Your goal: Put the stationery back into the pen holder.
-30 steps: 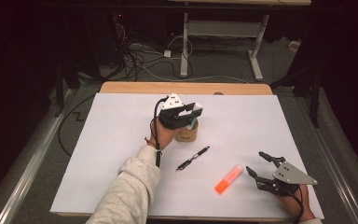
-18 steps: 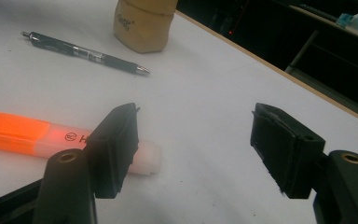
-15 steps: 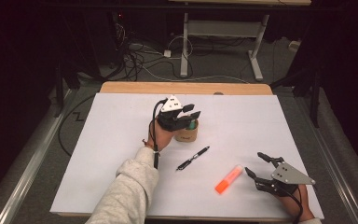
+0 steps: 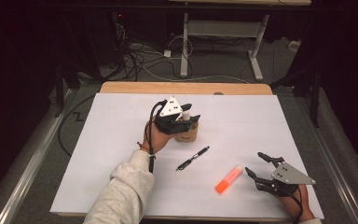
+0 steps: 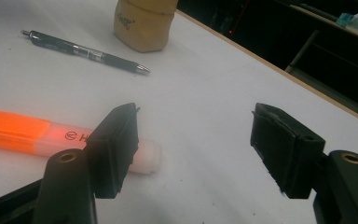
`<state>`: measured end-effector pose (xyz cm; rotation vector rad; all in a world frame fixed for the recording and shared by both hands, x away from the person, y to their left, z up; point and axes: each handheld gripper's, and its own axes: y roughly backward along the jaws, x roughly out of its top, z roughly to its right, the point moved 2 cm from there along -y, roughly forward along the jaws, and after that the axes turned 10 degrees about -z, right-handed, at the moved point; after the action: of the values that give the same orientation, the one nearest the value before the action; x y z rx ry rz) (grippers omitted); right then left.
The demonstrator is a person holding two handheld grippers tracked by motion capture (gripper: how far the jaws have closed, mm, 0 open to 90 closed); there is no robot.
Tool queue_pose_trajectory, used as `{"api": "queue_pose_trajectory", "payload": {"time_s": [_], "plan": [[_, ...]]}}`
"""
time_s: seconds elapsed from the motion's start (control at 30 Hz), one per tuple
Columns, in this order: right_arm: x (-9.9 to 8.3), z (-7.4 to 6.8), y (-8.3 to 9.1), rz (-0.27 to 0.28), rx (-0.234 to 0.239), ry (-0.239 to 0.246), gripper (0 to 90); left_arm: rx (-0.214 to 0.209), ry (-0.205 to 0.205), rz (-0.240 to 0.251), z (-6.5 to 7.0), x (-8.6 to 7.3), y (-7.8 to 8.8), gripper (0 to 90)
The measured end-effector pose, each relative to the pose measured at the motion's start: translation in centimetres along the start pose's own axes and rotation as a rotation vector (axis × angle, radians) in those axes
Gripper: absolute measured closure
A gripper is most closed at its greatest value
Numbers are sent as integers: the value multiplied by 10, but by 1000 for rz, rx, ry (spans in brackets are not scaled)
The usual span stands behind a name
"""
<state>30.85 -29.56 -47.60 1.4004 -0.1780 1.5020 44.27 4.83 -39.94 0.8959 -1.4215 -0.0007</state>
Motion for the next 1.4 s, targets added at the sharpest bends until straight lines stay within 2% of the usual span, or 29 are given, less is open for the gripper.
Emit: {"api": "queue_pose_trajectory", "payload": {"time_s": [0.07,0.13,0.23,0.3,0.47,0.63,0.8,1.03,1.17,1.23,1.33,1.4], "plan": [[0,0,0,-2,1,2,328,19,-18,-9,4,0,5,442],[0,0,0,-3,-1,3,328,36,-37,-19,8,1,9,396],[0,-1,0,-7,0,5,328,60,-27,-38,13,0,17,345],[0,-1,0,-6,0,9,328,77,-39,-51,16,-2,22,344],[0,-1,1,-3,-2,9,328,78,-52,-71,24,-8,36,335],[1,-1,0,-2,-6,10,328,102,-76,-89,32,-20,45,294],[1,-3,0,-7,-6,13,328,112,-77,-129,40,-38,51,277],[0,-3,-2,-19,-4,9,328,81,-44,-189,50,-61,58,274],[-1,-2,-2,-29,-7,10,328,65,-25,-246,56,-70,58,274],[-1,-2,-2,-27,-8,10,328,39,0,-259,59,-74,57,274],[-1,-1,-2,-24,-7,12,328,30,0,-314,66,-77,51,274],[-1,-1,-2,-26,-8,12,328,-2,32,-367,68,-76,46,275]]}}
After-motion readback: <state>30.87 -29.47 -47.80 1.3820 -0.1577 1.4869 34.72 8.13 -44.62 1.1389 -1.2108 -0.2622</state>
